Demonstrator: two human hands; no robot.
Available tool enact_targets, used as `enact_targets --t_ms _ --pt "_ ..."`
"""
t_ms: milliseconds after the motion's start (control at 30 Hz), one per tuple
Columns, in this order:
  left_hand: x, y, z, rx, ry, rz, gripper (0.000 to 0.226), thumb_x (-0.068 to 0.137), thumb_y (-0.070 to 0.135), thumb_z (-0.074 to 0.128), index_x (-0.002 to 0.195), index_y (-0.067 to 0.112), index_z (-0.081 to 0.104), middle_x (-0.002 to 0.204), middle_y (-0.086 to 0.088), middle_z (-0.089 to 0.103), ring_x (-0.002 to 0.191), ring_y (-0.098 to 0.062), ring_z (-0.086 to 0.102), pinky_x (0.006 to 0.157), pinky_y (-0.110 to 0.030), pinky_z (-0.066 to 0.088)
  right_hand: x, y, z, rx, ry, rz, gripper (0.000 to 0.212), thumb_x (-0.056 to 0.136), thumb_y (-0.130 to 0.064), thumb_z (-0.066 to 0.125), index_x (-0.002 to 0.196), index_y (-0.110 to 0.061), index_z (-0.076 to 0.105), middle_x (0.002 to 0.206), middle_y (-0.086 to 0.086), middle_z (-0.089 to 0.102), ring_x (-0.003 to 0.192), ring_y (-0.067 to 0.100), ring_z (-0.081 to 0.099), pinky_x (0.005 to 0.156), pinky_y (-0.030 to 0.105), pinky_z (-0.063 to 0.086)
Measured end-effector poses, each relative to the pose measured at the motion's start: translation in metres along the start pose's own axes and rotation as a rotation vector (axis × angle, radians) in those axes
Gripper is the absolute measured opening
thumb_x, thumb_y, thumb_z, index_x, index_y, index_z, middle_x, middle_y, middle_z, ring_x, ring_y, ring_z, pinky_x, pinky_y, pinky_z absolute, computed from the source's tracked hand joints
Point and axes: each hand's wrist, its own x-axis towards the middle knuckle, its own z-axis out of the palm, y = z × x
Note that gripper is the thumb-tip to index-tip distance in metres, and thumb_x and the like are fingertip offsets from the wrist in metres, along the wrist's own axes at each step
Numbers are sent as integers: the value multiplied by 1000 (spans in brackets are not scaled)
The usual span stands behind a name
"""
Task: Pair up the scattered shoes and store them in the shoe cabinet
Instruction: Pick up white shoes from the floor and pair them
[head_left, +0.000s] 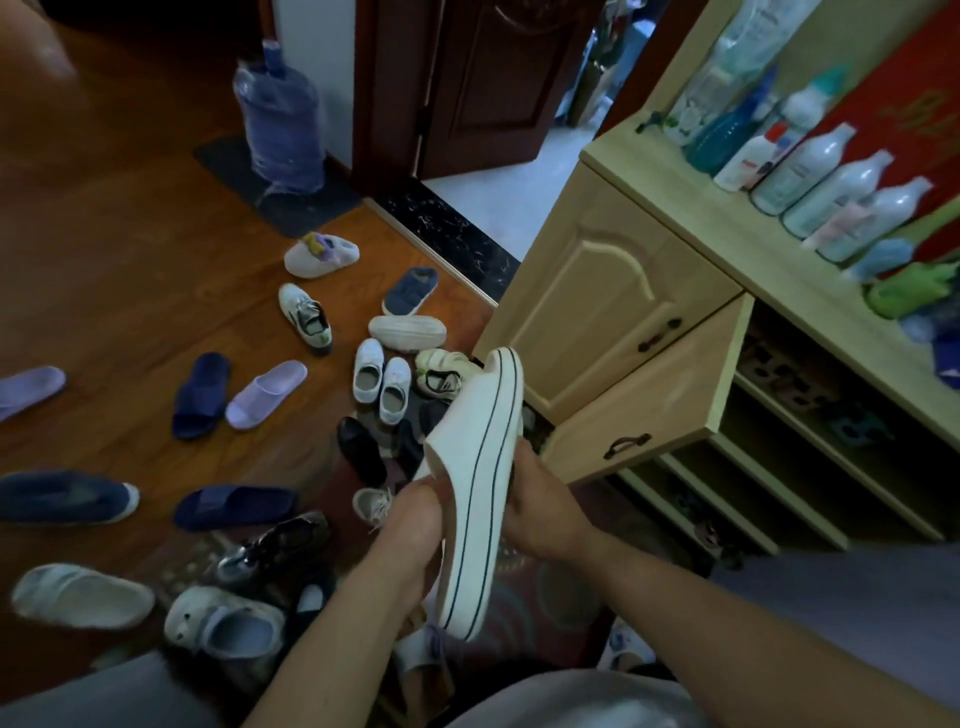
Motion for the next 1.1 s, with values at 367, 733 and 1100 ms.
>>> enact_targets --t_ms 367,733,1100 --pt "66 8 -61 932 150 461 67 95 20 49 154 41 26 145 -1 52 122 -30 55 88 -32 40 -13 78 -34 -176 -143 367 90 78 -45 66 151 -31 15 157 3 29 138 29 41 104 45 44" --pt "92 -32 66 1067 -44 130 53 101 2 41 152 15 32 142 -21 50 101 -27 59 85 -36 46 -56 169 -107 -208 -153 356 84 82 -32 67 138 -57 9 131 3 39 100 36 62 84 52 55" --pt "103 -184 327 1580 -315 229 67 100 6 41 159 30 18 155 -19 34 136 -39 42 106 -39 39 -186 406 -190 115 -58 790 88 81 -37 62 150 -39 7 143 11 29 122 38 50 95 44 49"
